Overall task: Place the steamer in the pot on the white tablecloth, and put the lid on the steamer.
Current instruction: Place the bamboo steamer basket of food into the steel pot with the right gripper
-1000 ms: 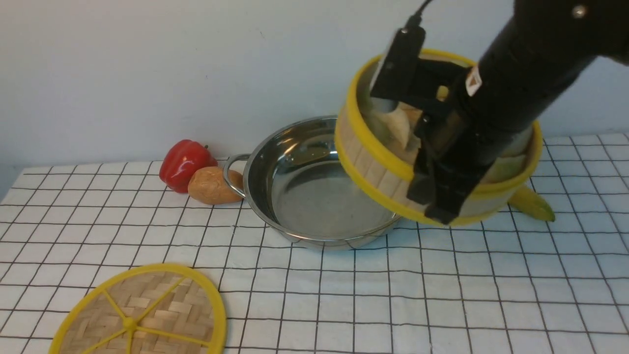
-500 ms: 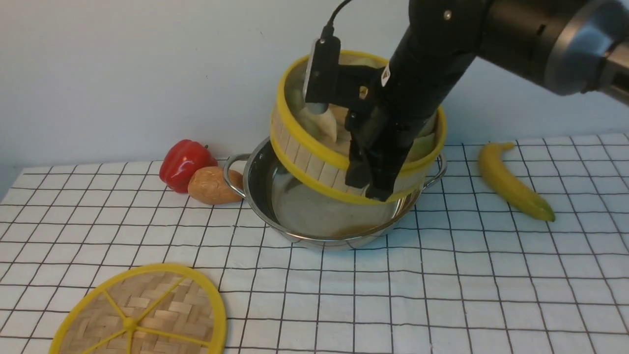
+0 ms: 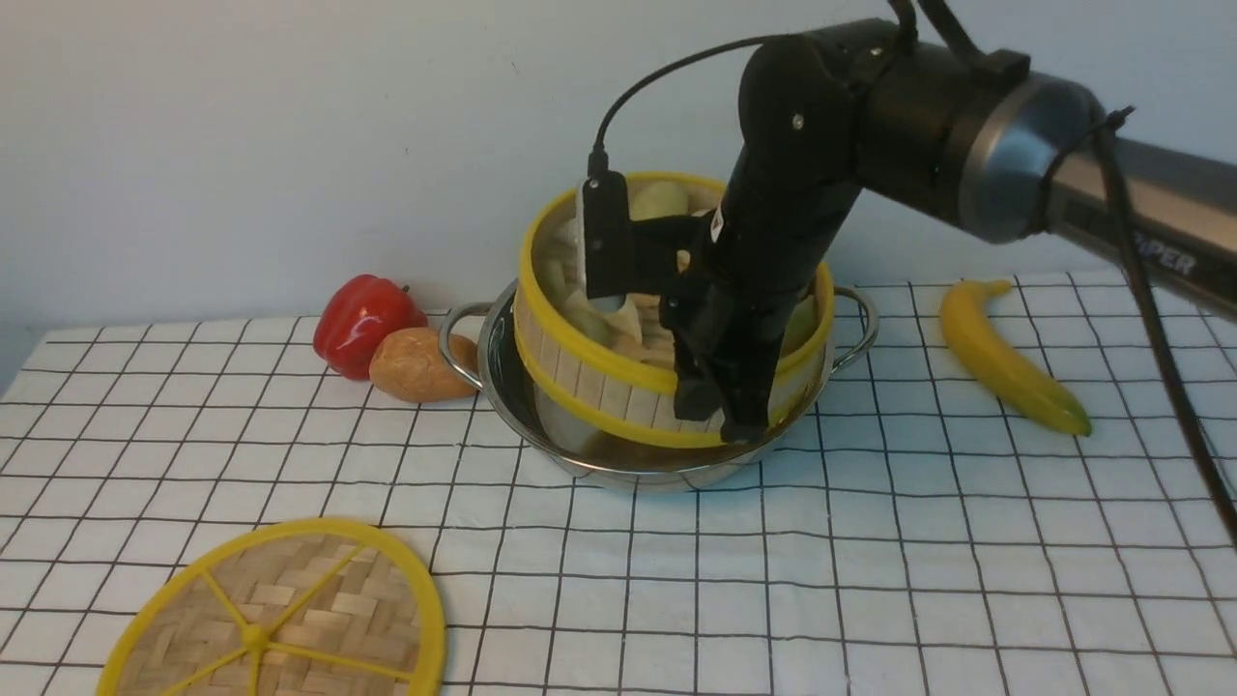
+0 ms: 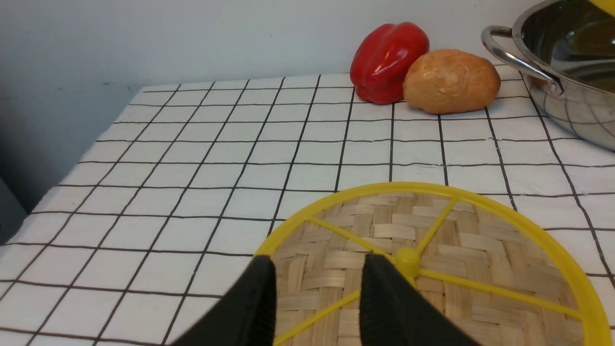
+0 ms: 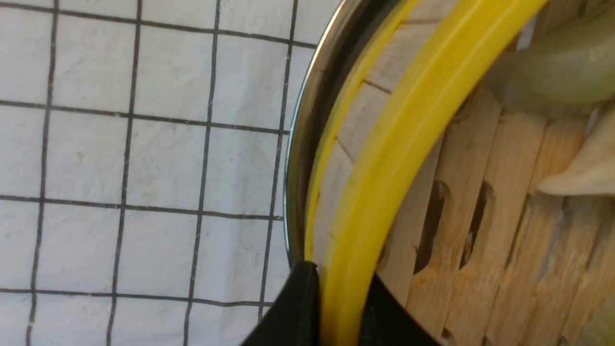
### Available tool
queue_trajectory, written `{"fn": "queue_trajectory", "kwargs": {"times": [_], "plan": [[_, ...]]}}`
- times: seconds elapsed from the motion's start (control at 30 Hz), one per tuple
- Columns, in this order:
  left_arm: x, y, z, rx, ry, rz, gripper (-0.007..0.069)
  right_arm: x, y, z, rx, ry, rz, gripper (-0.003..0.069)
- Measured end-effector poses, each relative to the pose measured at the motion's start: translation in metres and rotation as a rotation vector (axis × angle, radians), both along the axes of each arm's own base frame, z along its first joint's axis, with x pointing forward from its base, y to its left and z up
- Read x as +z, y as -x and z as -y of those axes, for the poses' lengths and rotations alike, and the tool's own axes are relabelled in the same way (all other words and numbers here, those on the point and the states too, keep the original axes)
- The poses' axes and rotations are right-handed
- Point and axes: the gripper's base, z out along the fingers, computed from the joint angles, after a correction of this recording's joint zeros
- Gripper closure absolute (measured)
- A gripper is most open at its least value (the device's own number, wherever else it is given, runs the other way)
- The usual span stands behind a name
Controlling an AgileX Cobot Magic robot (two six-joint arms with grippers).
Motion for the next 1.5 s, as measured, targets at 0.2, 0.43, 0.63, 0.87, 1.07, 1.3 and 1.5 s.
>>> {"fn": "queue_trajectory", "kwargs": {"times": [0.2, 0.43, 0.63, 0.87, 1.07, 1.3, 1.5], "plan": [[0.000, 0.000, 0.000, 0.000, 0.000, 0.000, 0.0382, -0.003, -0.007, -0.001, 0.034, 0.009, 0.066, 0.0582], [0.000, 0.000, 0.000, 0.000, 0.000, 0.000, 0.0382, -0.006, -0.012, -0.004, 0.057, -0.004, 0.108, 0.0582], [0.000, 0.000, 0.000, 0.000, 0.000, 0.000, 0.0382, -0.031, -0.017, -0.008, 0.061, 0.023, 0.067, 0.0582], [0.000, 0.000, 0.000, 0.000, 0.000, 0.000, 0.0382, -0.046, -0.020, -0.010, 0.052, 0.042, 0.037, 0.0582], [0.000, 0.000, 0.000, 0.000, 0.000, 0.000, 0.0382, -0.049, -0.018, -0.009, 0.044, 0.055, 0.009, 0.0582], [0.000, 0.000, 0.000, 0.000, 0.000, 0.000, 0.0382, -0.050, -0.016, -0.007, 0.047, 0.069, -0.014, 0.0582], [0.000, 0.000, 0.000, 0.000, 0.000, 0.000, 0.0382, -0.051, -0.017, -0.008, 0.047, 0.070, -0.015, 0.0582]]}}
